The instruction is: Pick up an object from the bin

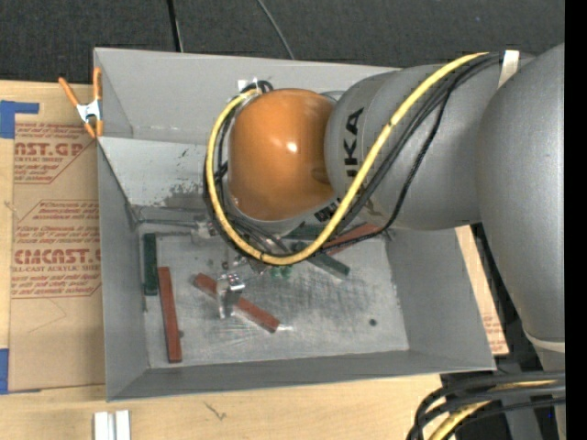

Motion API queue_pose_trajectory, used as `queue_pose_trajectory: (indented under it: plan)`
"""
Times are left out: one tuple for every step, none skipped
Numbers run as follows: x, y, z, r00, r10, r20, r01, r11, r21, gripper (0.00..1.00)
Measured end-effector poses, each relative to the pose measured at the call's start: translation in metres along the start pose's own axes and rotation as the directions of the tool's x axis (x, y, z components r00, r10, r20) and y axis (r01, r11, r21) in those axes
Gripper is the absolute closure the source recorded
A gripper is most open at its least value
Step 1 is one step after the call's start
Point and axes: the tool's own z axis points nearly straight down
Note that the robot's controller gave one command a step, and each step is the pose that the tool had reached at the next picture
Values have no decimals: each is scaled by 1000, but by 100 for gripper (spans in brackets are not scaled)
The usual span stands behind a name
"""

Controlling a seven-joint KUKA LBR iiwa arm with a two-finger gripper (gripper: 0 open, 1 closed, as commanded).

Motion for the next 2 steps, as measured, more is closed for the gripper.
queue_pose_trajectory:
  plan:
    - [31, -25, 38, 999, -50, -9, 50, 999, 3, 0]
    - [-9, -56, 117, 984, 179, -10, -179, 984, 2, 100]
